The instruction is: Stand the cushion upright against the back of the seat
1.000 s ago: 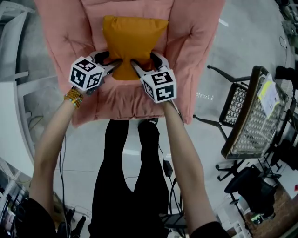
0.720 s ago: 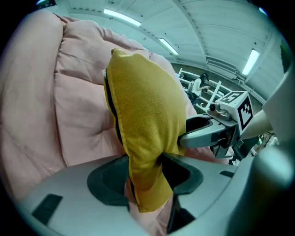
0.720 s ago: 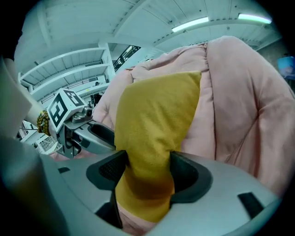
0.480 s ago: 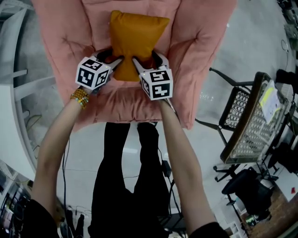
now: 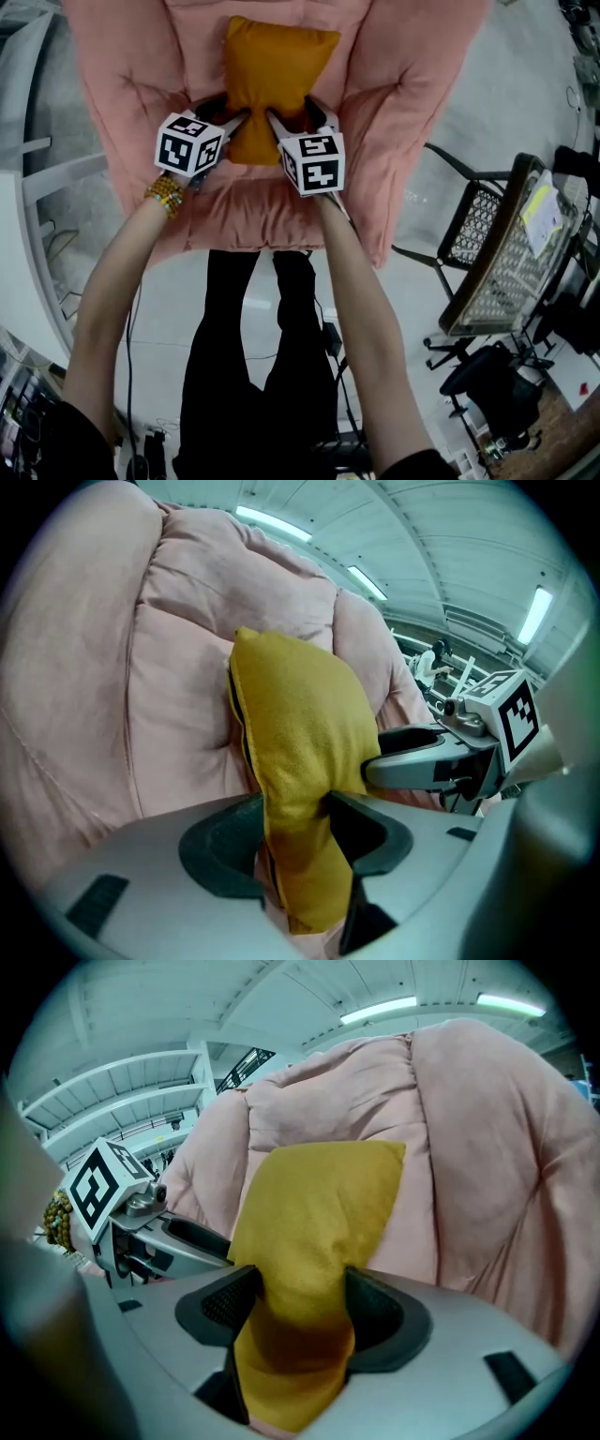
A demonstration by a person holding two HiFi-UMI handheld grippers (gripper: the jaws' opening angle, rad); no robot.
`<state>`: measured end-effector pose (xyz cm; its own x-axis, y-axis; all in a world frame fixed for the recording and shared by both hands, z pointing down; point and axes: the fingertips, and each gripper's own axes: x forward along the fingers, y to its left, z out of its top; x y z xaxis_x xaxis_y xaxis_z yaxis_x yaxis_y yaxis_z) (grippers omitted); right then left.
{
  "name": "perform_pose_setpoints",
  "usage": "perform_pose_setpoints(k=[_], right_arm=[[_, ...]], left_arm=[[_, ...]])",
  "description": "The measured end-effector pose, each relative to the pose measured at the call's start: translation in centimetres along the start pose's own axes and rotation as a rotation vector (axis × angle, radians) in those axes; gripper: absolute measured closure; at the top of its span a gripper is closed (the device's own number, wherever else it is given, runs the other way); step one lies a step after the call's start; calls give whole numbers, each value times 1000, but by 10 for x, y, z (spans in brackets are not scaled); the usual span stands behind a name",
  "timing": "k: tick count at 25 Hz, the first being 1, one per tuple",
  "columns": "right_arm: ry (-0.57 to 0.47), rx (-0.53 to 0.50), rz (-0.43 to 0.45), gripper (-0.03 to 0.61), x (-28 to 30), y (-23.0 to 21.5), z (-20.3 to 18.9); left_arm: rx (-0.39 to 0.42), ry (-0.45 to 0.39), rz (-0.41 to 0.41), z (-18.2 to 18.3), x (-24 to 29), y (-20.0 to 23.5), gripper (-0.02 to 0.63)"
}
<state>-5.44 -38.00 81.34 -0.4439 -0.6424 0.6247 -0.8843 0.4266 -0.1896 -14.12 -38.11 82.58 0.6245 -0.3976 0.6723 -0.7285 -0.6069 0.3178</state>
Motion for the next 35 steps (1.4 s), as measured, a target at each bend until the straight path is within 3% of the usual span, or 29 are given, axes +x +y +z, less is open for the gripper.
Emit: perform_pose_setpoints(k=[4,7,8,10,12,16,23,35], right_arm=[[-15,-6,-24,289,-16,5,1],[1,33,-18,292,-41,8,-7],[2,44,-16,304,-51,9,-9],[-8,19,-19,387,-75,14,-6],[-25,-41,-13,456,-101,26,5],[-79,-118,14,499,-169,56,33],[-232,-141,24,528,-275,95,100],[-386,-223,110,563,-443,150,161]], left_arm=[[7,-12,25,-1,-20,-4,400],[-31,-27,37,-9,-41,-23,400],[-47,-38,39,-12,-48,-33,402],[-56,-73,50,-12,-63,-54,402],[-37,-121,65,-2,-82,-78,420],[30,-212,79,26,-126,-141,492],[91,-374,165,89,-212,-219,566],[166,-495,211,142,-339,-338,579]])
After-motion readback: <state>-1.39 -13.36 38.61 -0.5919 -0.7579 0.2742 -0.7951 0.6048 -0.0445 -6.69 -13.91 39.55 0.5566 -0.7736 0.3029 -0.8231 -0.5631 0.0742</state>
